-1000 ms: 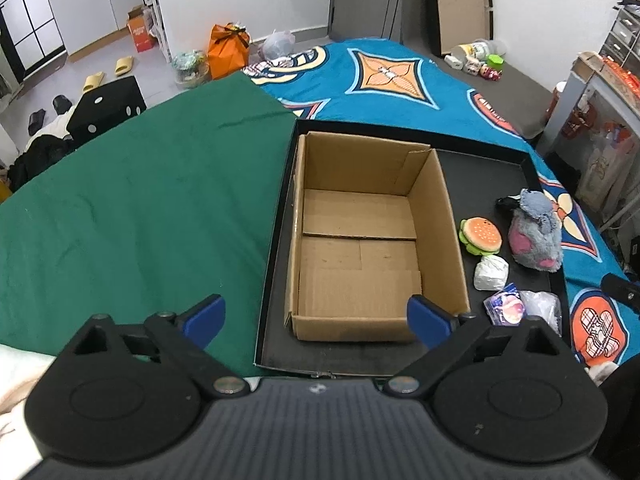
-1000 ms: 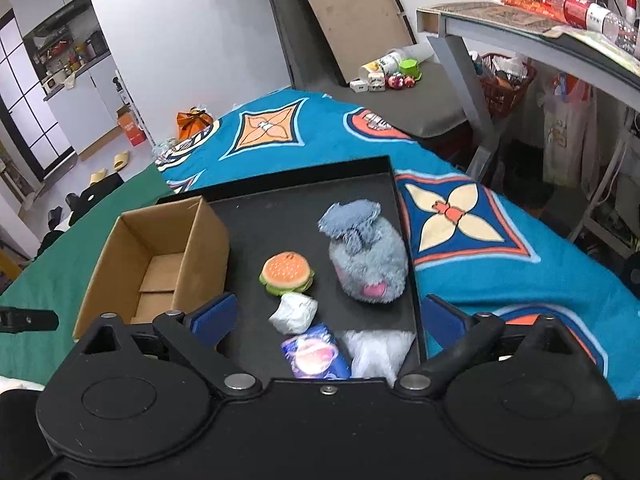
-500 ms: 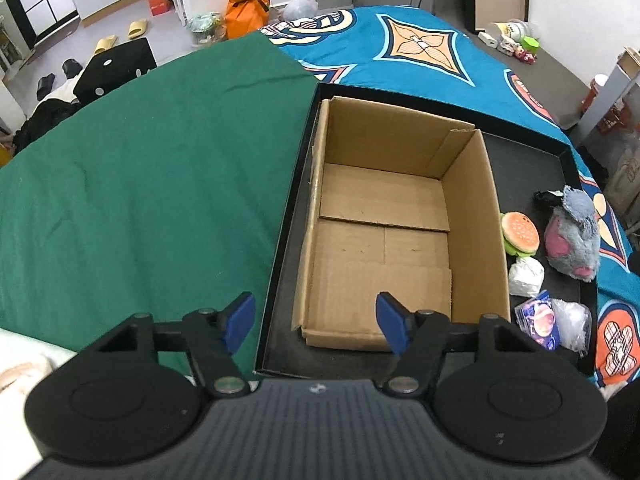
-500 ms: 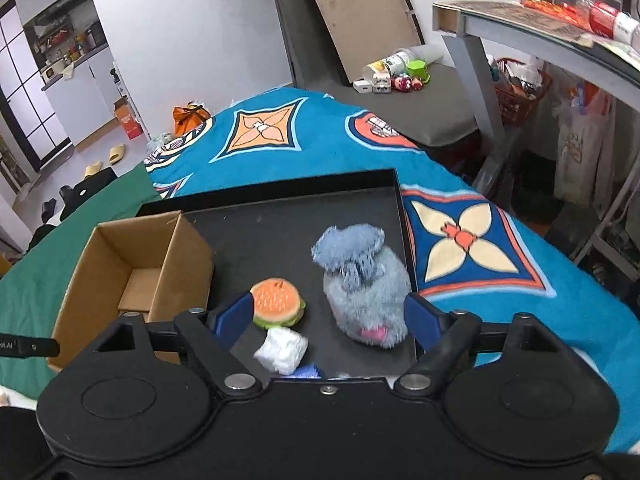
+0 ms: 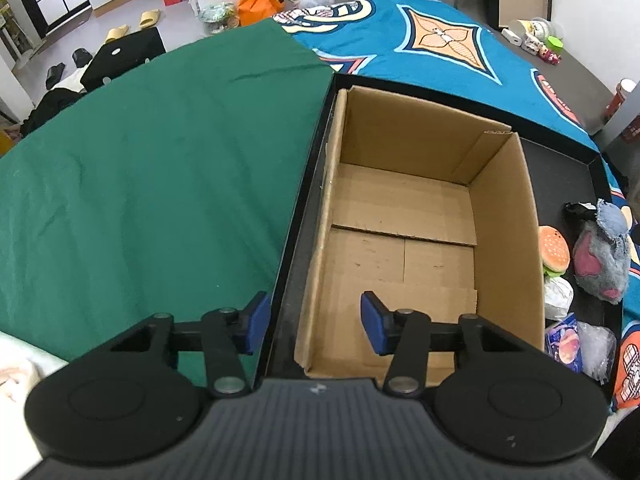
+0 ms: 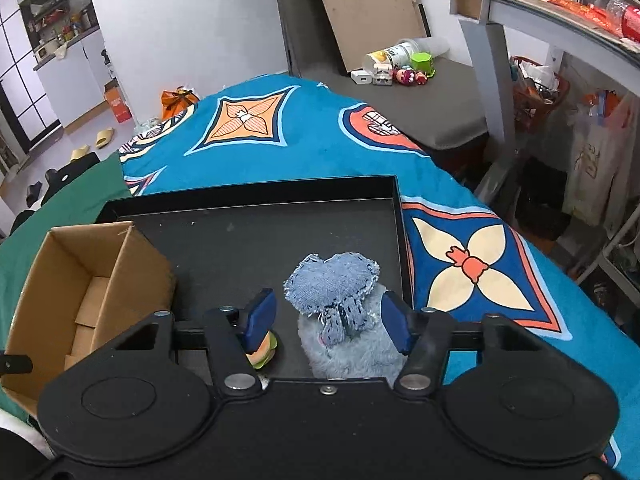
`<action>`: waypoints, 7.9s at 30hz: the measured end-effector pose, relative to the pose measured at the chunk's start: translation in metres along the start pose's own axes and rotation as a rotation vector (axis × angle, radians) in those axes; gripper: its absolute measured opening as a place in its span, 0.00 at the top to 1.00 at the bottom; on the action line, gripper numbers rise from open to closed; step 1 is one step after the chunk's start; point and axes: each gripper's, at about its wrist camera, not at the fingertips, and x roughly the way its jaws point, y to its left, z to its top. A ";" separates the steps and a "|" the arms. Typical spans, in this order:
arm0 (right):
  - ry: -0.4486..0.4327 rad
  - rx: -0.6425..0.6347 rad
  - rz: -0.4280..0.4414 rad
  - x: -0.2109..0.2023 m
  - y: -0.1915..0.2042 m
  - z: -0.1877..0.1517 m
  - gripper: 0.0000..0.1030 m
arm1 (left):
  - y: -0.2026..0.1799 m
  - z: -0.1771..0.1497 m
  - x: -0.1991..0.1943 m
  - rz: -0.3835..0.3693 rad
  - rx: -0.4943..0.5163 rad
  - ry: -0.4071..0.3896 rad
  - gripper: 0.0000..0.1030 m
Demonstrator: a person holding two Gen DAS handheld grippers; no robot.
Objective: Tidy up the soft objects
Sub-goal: 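Reach the right gripper to the blue denim plush and grasp it, then carry the denim plush with the right gripper into the cardboard box and release, then move the right gripper to the grey fluffy plush and grasp it, then carry the grey plush with the right gripper into the box and release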
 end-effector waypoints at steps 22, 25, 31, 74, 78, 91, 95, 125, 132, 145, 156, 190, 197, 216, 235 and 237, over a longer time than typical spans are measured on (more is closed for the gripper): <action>-0.001 -0.073 -0.024 0.002 0.002 -0.011 1.00 | 0.011 -0.003 0.014 -0.023 -0.100 0.007 0.76; -0.004 -0.068 -0.009 -0.004 0.004 -0.011 1.00 | 0.012 -0.002 0.015 -0.036 -0.097 0.033 0.76; -0.007 -0.079 -0.035 0.005 0.008 -0.007 0.47 | 0.013 -0.003 0.014 -0.050 -0.086 0.060 0.76; -0.086 -0.199 0.226 -0.047 0.116 0.016 0.93 | 0.019 -0.003 0.011 -0.036 -0.103 0.049 0.88; -0.077 -0.232 0.242 -0.046 0.137 0.013 0.93 | 0.021 -0.004 0.012 -0.044 -0.089 0.055 0.88; -0.050 -0.334 0.273 -0.041 0.191 0.006 0.92 | 0.033 -0.002 0.022 -0.095 -0.116 0.077 0.88; -0.061 -0.367 0.318 -0.043 0.208 0.012 0.87 | 0.035 -0.004 0.023 -0.102 -0.119 0.070 0.88; -0.090 -0.206 0.203 -0.048 0.142 -0.015 0.32 | 0.021 -0.010 0.006 -0.016 -0.048 0.029 0.83; -0.089 -0.160 0.159 -0.045 0.112 -0.025 0.28 | 0.016 -0.011 -0.002 0.020 -0.036 0.007 0.75; -0.112 -0.087 0.070 -0.035 0.056 -0.045 0.23 | -0.006 -0.016 -0.017 0.106 0.050 -0.074 0.58; -0.109 -0.059 -0.031 -0.015 0.017 -0.052 0.23 | -0.011 -0.014 -0.018 0.113 0.054 -0.064 0.37; -0.017 -0.142 -0.078 0.012 0.017 -0.046 0.57 | -0.028 -0.009 -0.006 0.142 0.116 -0.018 0.31; -0.056 -0.147 -0.052 -0.008 0.027 -0.036 0.57 | -0.022 -0.010 -0.013 0.130 0.084 -0.043 0.32; -0.153 -0.237 0.047 -0.047 0.088 -0.013 0.57 | -0.003 -0.009 -0.018 0.094 0.008 -0.088 0.32; -0.167 -0.375 0.157 -0.051 0.164 -0.003 0.56 | 0.016 -0.005 -0.002 0.042 -0.050 -0.010 0.38; -0.162 -0.392 0.169 -0.049 0.171 -0.004 0.56 | 0.017 -0.003 0.002 0.038 -0.058 0.012 0.41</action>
